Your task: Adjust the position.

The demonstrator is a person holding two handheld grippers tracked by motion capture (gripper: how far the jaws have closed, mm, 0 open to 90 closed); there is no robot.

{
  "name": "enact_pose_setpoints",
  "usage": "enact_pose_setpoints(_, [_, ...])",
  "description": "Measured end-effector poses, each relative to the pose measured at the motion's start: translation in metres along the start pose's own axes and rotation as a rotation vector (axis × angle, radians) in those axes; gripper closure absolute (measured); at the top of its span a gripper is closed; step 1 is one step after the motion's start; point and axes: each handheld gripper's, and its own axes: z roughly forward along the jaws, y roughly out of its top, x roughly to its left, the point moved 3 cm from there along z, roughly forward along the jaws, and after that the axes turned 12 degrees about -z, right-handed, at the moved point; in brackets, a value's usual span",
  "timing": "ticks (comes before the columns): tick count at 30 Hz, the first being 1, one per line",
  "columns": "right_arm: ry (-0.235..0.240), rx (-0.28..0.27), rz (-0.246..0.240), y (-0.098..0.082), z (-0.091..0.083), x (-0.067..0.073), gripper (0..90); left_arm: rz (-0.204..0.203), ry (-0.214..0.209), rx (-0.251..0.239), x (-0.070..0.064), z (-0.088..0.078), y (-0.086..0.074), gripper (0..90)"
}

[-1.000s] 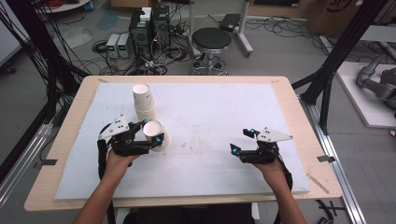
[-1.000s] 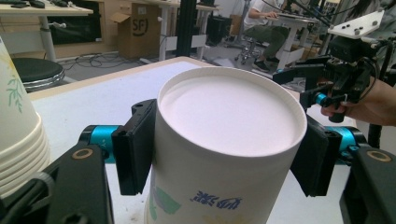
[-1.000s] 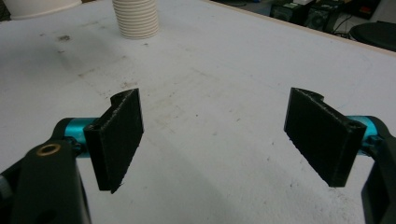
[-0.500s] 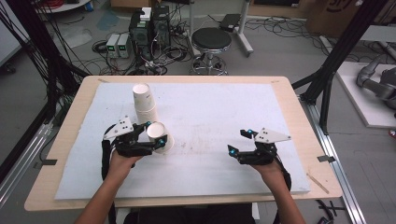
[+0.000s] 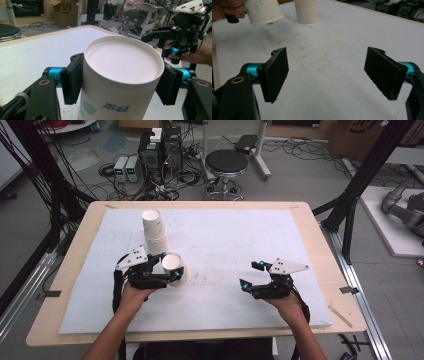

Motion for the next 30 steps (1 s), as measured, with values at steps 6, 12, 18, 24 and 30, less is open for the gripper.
enact_pose_setpoints(6, [0.036, -0.002, -0.013, 0.004, 0.003, 0.008, 20.2, -0.008, -0.041, 0.016, -0.008, 0.009, -0.001, 32.2])
enact_pose_setpoints(12, [0.099, -0.007, -0.051, 0.015, 0.015, 0.018, 20.2, -0.001, -0.086, 0.036, -0.015, 0.016, 0.0, 32.3])
enact_pose_setpoints(18, [0.167, 0.001, -0.079, 0.025, 0.031, 0.027, 20.2, 0.0, -0.126, 0.051, -0.019, 0.02, 0.0, 32.4])
enact_pose_setpoints(24, [0.239, 0.002, -0.118, 0.038, 0.052, 0.038, 20.4, 0.009, -0.157, 0.06, -0.025, 0.028, 0.002, 32.4])
enact_pose_setpoints(30, [0.285, 0.003, -0.127, 0.045, 0.063, 0.044, 20.4, 0.01, -0.184, 0.072, -0.03, 0.034, 0.003, 32.5])
